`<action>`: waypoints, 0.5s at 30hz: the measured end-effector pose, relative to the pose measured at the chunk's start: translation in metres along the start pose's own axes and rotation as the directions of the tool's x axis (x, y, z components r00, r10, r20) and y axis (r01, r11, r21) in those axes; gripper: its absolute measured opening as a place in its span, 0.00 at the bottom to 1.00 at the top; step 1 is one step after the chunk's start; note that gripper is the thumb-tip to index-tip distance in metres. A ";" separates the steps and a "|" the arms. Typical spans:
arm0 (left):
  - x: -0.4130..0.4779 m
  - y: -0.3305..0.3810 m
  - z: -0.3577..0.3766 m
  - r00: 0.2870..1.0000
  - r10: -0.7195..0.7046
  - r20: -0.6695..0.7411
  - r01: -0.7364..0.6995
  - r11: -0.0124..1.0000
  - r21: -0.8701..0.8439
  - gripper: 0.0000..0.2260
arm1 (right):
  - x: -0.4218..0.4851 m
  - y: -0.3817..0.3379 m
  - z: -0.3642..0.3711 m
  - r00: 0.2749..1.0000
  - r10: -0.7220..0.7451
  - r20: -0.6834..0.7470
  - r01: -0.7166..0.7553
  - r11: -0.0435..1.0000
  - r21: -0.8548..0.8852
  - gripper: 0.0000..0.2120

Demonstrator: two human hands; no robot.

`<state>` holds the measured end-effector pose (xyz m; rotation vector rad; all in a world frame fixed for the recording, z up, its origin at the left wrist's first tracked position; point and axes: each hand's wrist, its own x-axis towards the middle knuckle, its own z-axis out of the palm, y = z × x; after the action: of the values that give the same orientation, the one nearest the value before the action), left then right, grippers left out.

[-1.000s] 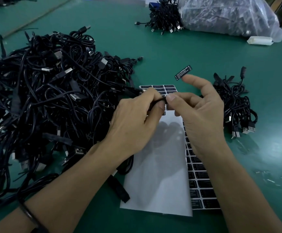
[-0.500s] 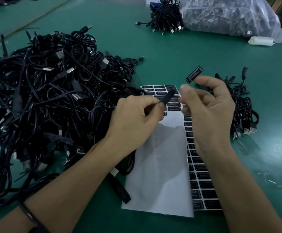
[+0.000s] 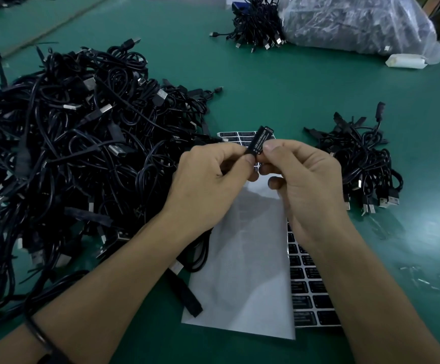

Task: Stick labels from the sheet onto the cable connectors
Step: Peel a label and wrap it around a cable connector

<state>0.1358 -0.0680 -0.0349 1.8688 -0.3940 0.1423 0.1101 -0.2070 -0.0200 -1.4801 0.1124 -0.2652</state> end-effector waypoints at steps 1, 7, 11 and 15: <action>0.000 0.000 0.000 1.000 0.001 0.010 -0.001 1.000 -0.002 0.09 | 0.000 0.000 0.000 1.000 -0.004 -0.007 0.004 1.000 -0.005 0.12; 0.001 -0.001 -0.001 0.999 0.017 0.042 -0.015 0.998 -0.058 0.09 | 0.001 0.000 0.000 0.997 -0.074 -0.026 0.072 0.996 -0.044 0.10; 0.002 -0.003 0.001 0.999 0.022 0.039 -0.018 0.996 -0.092 0.09 | -0.001 0.000 0.001 0.991 -0.130 -0.042 0.128 0.991 -0.045 0.09; 0.003 -0.005 0.001 0.999 0.037 0.027 -0.034 0.994 -0.102 0.08 | -0.003 -0.002 0.003 0.983 -0.179 -0.032 0.177 0.983 -0.056 0.09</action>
<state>0.1397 -0.0680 -0.0387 1.7659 -0.4469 0.1173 0.1078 -0.2034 -0.0176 -1.5409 0.0164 -0.4368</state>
